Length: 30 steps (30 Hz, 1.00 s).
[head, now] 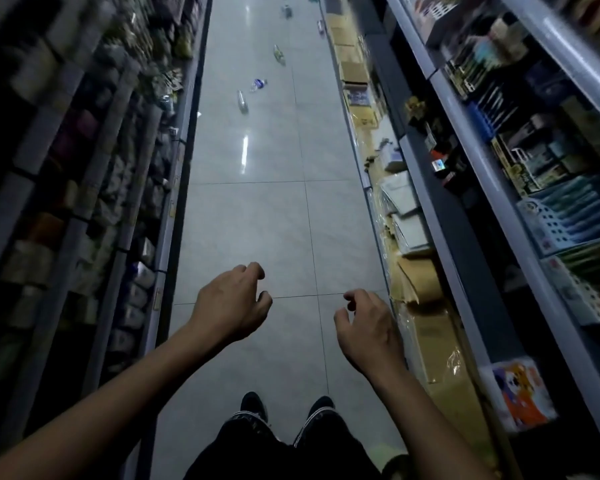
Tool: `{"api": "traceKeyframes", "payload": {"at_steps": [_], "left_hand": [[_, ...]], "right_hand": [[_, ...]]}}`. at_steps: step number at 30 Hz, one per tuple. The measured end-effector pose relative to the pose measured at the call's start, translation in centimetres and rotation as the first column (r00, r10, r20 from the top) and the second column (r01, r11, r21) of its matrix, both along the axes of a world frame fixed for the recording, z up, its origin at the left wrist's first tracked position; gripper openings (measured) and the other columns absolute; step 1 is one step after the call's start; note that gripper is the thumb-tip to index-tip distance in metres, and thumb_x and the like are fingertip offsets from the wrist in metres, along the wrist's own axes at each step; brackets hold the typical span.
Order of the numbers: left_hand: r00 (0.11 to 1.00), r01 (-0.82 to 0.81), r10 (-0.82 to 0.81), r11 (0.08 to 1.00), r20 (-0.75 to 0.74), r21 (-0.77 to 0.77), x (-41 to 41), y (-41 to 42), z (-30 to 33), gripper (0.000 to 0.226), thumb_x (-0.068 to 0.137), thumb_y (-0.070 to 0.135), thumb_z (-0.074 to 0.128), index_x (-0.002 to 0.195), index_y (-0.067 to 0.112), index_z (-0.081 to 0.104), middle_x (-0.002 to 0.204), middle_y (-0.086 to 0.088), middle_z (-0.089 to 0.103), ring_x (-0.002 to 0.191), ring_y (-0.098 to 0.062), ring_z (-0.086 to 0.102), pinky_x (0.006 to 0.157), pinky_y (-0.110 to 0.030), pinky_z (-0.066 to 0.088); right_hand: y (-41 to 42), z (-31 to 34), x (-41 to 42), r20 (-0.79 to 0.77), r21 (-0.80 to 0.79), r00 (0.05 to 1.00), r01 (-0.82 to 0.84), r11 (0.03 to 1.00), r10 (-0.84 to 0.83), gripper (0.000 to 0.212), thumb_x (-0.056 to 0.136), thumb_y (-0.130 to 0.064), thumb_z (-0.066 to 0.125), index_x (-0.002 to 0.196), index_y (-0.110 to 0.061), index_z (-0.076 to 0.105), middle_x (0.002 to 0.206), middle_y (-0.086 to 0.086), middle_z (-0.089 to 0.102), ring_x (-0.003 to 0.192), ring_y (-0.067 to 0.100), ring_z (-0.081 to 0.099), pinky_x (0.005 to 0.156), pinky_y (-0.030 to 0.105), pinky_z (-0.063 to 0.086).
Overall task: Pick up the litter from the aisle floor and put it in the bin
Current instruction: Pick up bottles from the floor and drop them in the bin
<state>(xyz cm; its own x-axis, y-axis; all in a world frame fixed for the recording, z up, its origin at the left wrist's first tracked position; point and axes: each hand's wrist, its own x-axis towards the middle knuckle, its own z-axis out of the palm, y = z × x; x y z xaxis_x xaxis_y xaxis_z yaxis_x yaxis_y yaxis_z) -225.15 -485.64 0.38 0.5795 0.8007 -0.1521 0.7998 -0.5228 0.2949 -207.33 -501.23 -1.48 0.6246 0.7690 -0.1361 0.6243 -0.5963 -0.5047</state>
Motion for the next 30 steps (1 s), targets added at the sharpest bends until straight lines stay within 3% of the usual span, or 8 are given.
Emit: {"api": "traceKeyframes", "payload": {"at_steps": [5, 15, 23, 30], "left_hand": [[0.998, -0.053, 0.053, 0.998, 0.018, 0.017, 1.7, -0.5, 0.3, 0.037, 0.09, 0.045, 0.049, 0.123, 0.028, 0.053, 0.107, 0.007, 0.065, 0.093, -0.017, 0.059, 0.072, -0.034, 0.046], [0.982, -0.187, 0.186, 0.981, 0.017, 0.055, 1.4, -2.2, -0.3, 0.036, 0.091, 0.046, 0.05, 0.122, 0.029, 0.054, 0.106, 0.008, 0.066, 0.084, -0.012, 0.052, 0.068, -0.031, 0.04], [0.943, -0.332, 0.332, 0.943, 0.002, 0.022, -1.1, 0.9, -0.8, 0.037, 0.09, 0.047, 0.052, 0.123, 0.03, 0.054, 0.107, 0.009, 0.066, 0.095, -0.015, 0.061, 0.072, -0.032, 0.046], [0.935, -0.354, 0.354, 0.935, 0.011, 0.007, -1.6, 9.4, -1.6, 0.037, 0.091, 0.046, 0.051, 0.123, 0.029, 0.055, 0.107, 0.008, 0.066, 0.094, -0.016, 0.062, 0.071, -0.031, 0.045]], "right_hand": [[-0.6, -0.4, 2.7, -0.01, 0.01, 1.0, -0.026, 1.0, 0.026, 0.032, 0.095, -0.032, 0.053, 0.123, -0.019, 0.062, 0.109, -0.002, 0.064, 0.099, 0.014, 0.056, 0.077, 0.03, 0.048], [1.4, -0.9, 6.3, -0.03, 0.011, 0.983, -0.179, 0.984, 0.18, 0.033, 0.096, -0.033, 0.052, 0.125, -0.02, 0.06, 0.111, -0.003, 0.063, 0.102, 0.015, 0.057, 0.082, 0.034, 0.052], [9.8, 0.0, 6.6, -0.028, 0.037, 0.941, -0.336, 0.941, 0.337, 0.036, 0.096, -0.033, 0.051, 0.127, -0.017, 0.061, 0.111, -0.001, 0.064, 0.104, 0.016, 0.058, 0.086, 0.035, 0.051], [20.0, 0.7, 6.8, 0.024, 0.038, 0.925, -0.379, 0.924, 0.379, 0.036, 0.096, -0.033, 0.051, 0.126, -0.016, 0.061, 0.111, -0.001, 0.065, 0.102, 0.017, 0.059, 0.086, 0.038, 0.053]]}}
